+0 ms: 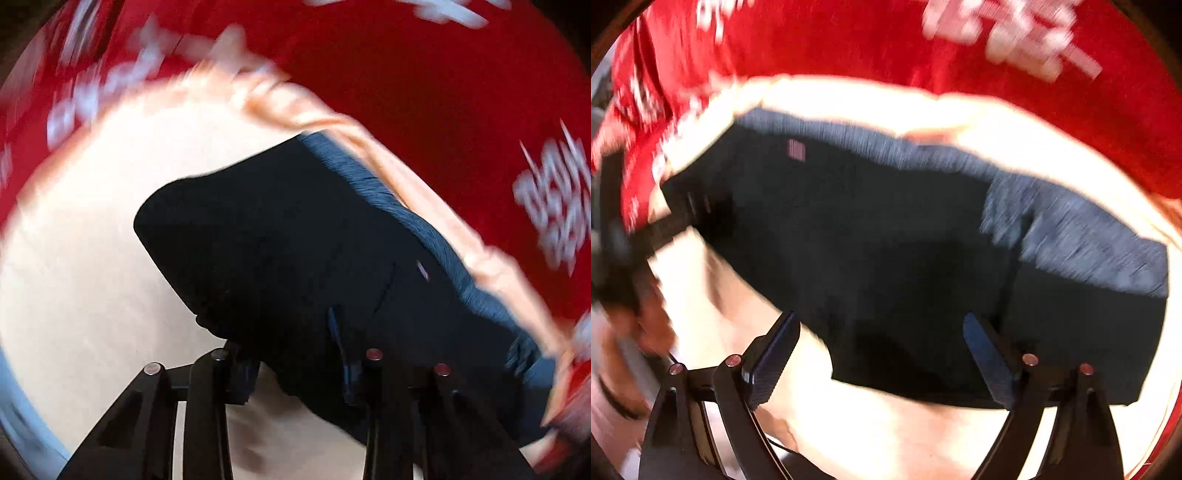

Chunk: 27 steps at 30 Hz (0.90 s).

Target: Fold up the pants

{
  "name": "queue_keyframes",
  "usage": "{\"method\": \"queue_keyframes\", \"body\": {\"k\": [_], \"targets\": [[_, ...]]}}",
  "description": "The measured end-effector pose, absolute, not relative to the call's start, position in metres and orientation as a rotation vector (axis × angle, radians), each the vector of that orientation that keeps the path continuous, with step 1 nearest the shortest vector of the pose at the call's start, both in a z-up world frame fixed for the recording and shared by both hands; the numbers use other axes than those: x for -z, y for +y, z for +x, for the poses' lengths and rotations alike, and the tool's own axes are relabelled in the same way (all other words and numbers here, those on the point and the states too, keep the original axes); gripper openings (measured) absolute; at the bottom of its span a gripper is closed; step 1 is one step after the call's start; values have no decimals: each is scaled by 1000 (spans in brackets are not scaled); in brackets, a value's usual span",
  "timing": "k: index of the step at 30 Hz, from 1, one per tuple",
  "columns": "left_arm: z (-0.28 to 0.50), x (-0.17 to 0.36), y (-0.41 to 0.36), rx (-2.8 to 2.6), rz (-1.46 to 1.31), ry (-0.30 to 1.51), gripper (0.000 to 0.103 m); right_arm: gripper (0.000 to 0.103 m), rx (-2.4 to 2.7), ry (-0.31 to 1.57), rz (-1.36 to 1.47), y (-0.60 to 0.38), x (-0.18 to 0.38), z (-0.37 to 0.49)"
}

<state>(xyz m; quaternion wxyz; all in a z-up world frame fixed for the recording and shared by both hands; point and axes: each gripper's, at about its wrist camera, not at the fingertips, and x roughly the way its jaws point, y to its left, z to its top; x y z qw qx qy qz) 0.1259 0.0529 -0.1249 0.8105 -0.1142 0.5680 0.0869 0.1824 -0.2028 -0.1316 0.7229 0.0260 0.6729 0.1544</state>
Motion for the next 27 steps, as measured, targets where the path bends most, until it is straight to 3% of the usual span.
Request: {"method": "queue_keyframes", "body": {"k": [4, 8, 12, 21, 24, 25, 27], "targets": [[107, 106, -6, -126, 165, 1075, 32, 92, -399, 1481, 186, -209, 102, 226], [96, 104, -31, -100, 336, 1009, 32, 93, -569, 1520, 239, -172, 84, 273], [94, 106, -37, -101, 374, 1006, 32, 95, -779, 1597, 184, -97, 83, 307], [92, 106, -47, -105, 389, 990, 32, 93, -869, 1794, -82, 19, 136, 311], [91, 102, -53, -93, 379, 997, 32, 26, -817, 1832, -164, 14, 149, 300], [91, 101, -55, -82, 370, 1010, 32, 19, -805, 1828, -163, 8, 149, 301], [88, 94, -63, -62, 387, 988, 32, 18, -809, 1798, -95, -12, 140, 303]]}}
